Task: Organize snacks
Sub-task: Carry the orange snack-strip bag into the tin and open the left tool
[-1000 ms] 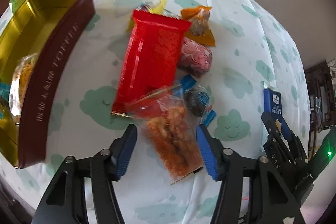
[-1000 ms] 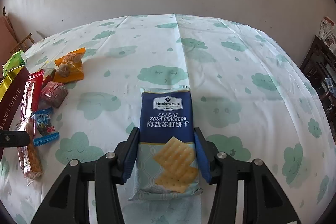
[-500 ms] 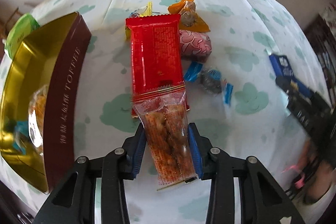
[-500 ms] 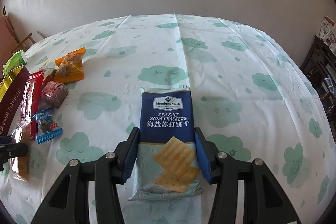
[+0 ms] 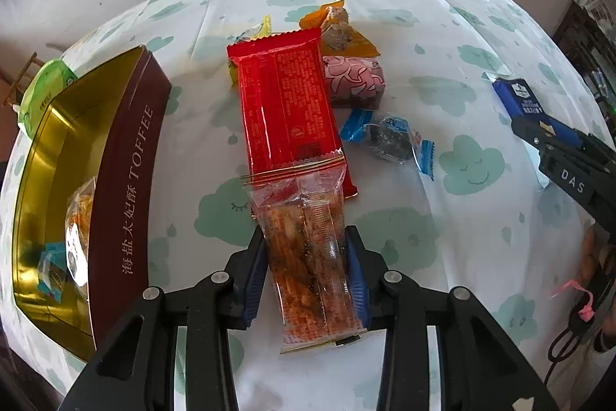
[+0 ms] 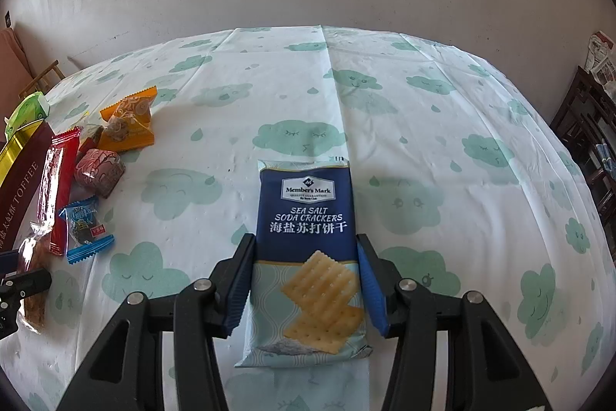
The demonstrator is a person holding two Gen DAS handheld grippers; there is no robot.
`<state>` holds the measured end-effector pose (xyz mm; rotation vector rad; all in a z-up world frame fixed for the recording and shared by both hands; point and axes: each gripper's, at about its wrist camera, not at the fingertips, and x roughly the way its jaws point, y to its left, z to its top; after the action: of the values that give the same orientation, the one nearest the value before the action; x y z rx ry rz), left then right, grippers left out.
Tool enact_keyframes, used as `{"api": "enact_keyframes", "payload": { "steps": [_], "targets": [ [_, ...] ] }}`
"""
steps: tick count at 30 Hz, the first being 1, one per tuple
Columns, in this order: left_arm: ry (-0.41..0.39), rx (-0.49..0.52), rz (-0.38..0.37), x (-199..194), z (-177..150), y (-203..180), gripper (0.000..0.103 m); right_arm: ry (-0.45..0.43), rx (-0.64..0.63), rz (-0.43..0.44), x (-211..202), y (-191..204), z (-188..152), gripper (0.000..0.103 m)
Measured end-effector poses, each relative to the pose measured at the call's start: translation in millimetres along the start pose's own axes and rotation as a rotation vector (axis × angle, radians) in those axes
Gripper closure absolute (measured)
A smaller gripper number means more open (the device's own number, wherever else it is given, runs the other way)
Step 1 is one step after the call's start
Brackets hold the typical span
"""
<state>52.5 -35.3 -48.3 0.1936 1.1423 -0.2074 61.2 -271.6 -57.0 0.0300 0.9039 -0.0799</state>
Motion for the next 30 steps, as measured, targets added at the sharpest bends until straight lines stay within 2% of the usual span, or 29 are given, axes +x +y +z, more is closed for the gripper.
{"api": "enact_keyframes", "payload": {
  "steps": [9, 17, 22, 30],
  "targets": [
    [-0.015, 0.042, -0.01, -10, -5, -6, 0.069, 0.0, 0.0, 0.0, 0, 0, 0, 0.051],
    [-0.092, 0.048, -0.017, -39, -1, 6, 0.069, 0.0, 0.0, 0.0, 0, 0, 0, 0.051],
    [-0.138, 0.033, -0.004, -57, 6, 27, 0.069, 0.0, -0.001, 0.0, 0, 0, 0, 0.051],
    [-0.186, 0.004, 0.109, -74, 19, 90, 0.069, 0.0, -0.001, 0.0, 0, 0, 0, 0.051]
  ]
}}
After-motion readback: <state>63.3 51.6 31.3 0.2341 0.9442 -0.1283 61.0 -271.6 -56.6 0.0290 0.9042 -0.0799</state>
